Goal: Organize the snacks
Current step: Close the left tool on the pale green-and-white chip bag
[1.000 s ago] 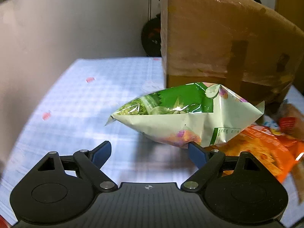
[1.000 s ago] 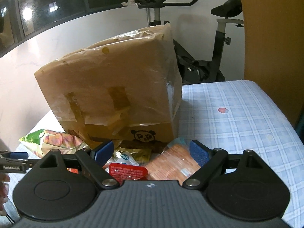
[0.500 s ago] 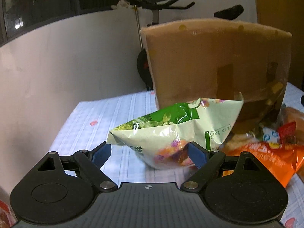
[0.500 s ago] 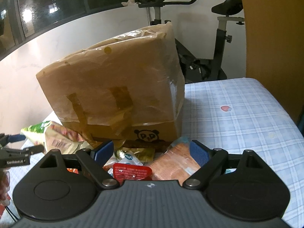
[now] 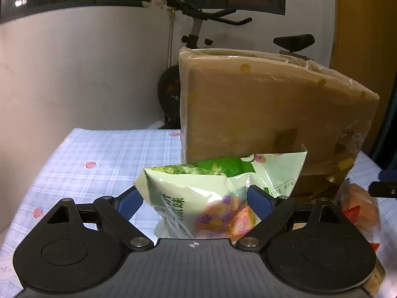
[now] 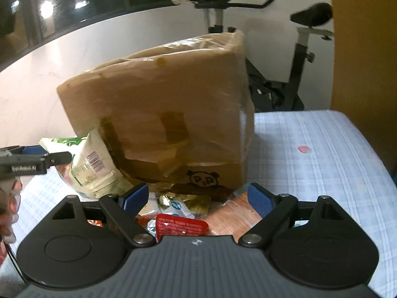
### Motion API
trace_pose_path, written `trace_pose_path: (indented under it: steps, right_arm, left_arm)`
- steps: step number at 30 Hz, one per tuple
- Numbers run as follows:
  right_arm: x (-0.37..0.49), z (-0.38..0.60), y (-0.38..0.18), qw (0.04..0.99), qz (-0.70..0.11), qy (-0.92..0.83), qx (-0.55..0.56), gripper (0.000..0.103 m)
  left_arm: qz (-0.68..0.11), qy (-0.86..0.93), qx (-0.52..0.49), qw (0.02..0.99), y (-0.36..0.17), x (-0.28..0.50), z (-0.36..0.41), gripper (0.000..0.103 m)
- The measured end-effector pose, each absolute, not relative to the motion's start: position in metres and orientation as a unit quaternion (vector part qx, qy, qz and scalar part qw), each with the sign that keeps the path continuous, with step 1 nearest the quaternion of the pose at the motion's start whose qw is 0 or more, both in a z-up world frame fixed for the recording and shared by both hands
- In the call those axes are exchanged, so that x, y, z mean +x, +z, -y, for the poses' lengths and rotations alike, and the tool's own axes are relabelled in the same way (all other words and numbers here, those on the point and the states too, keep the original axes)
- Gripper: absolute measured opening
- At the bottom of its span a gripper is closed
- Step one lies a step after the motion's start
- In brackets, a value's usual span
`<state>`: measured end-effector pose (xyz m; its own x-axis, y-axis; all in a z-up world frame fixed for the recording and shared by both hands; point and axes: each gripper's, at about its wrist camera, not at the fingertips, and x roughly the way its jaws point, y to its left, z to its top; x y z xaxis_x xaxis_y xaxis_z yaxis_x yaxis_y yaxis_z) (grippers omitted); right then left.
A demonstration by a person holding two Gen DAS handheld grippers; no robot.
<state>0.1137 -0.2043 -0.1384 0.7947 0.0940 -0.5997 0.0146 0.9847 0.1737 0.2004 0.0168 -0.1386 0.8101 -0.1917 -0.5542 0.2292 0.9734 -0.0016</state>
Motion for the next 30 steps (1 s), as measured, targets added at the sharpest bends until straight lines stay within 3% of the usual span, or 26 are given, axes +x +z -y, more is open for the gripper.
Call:
trace_pose_path:
  steps: [8,14,30]
  right_arm:
    - [0.118,0.205,-0.146,0.938,-0.333,0.022,0.094,0.089]
    - [0.117,0.202,-0.145,0.938,-0.334,0.028,0.092,0.089]
    - [0.116,0.201,-0.144,0.935,-0.34,0.027,0.094,0.089]
  left_arm:
    - [-0.254,-0.103,0.08,0.958,-0.132,0.197,-0.02,0.092]
    - [-0.276,-0.149,0.101,0.944,-0.137,0.198,-0.015,0.092]
    - [-0.224,-0.251,0.258,0.906,-0.167,0.16,0.016,0.092]
